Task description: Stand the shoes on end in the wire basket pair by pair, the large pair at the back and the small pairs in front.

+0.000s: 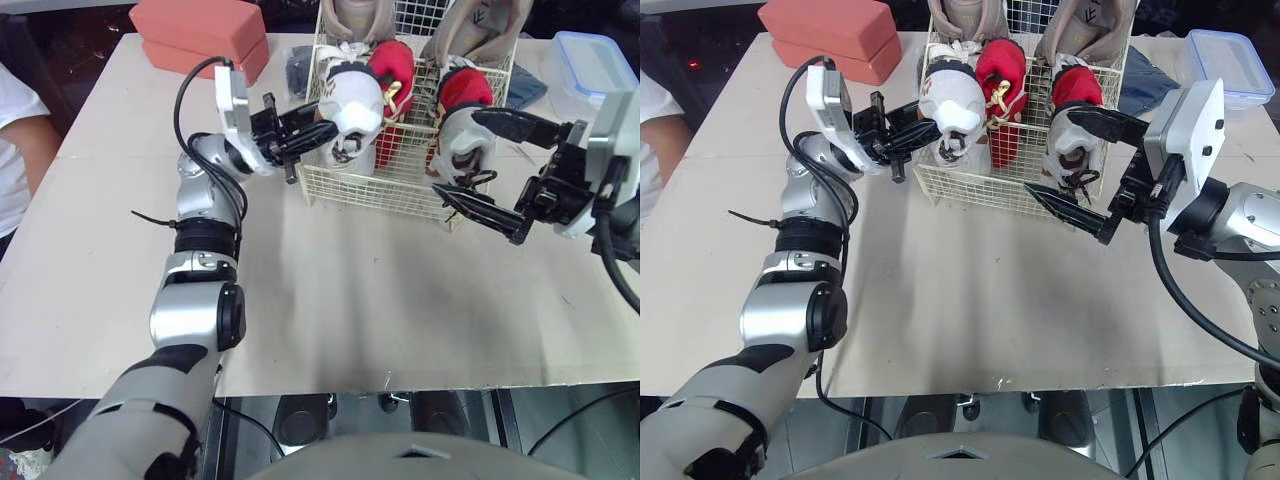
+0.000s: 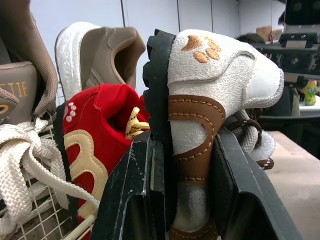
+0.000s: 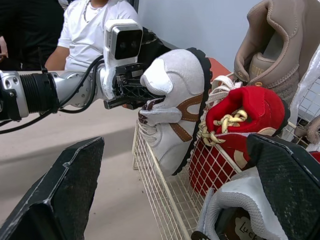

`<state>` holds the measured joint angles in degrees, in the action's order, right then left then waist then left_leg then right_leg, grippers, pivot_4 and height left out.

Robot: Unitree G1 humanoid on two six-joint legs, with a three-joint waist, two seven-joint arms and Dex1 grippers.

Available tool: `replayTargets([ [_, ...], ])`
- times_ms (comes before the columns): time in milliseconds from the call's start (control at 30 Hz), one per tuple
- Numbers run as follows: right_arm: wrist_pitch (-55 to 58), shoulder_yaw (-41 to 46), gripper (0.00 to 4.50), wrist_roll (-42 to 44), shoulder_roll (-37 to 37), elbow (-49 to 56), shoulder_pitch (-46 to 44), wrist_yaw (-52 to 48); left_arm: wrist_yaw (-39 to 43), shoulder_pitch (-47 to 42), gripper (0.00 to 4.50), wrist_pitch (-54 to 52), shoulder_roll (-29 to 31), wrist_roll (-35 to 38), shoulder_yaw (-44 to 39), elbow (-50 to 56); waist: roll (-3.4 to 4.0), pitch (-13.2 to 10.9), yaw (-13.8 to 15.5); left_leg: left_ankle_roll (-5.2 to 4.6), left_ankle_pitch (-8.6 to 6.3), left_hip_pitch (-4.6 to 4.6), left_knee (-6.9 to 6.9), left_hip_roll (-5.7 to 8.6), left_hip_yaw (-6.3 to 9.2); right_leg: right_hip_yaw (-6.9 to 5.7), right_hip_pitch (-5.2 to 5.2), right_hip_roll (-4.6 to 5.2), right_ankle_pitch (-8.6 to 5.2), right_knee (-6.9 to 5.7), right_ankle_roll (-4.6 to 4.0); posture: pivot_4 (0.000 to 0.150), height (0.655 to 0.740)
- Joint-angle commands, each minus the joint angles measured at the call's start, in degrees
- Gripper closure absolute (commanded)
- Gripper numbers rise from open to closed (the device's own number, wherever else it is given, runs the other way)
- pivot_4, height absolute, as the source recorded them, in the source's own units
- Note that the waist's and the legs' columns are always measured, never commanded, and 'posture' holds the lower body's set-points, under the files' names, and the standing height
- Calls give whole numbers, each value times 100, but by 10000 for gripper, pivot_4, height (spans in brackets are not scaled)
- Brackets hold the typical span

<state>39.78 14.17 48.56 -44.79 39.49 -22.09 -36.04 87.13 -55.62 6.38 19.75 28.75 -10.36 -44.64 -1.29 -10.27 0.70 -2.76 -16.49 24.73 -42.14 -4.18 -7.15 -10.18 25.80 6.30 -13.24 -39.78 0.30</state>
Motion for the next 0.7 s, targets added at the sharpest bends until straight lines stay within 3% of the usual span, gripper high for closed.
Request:
replayTargets([
  [33, -55, 90, 0, 61, -83, 158, -47, 43, -12, 53, 36799, -210, 35, -158, 138, -62, 0, 0, 0, 0, 0, 0, 0, 0, 0, 0, 0, 0, 0, 0, 0, 1500, 6860],
  [567, -5, -22, 0, 3, -104, 114, -129, 176, -232, 331, 36799, -984, 234, -719, 598, -193, 8, 13, 0, 0, 0, -11, 0, -2, -3, 4, -3, 0, 0, -4, 0, 1500, 6860],
  [700, -9, -34, 0, -2, -100, 107, -142, 185, -121, 325, 21518, -1203, 244, -520, 506, -4, 13, 17, 11, 0, 0, -12, -2, -2, -3, 5, -5, 0, 0, -6, 0, 1500, 6860],
])
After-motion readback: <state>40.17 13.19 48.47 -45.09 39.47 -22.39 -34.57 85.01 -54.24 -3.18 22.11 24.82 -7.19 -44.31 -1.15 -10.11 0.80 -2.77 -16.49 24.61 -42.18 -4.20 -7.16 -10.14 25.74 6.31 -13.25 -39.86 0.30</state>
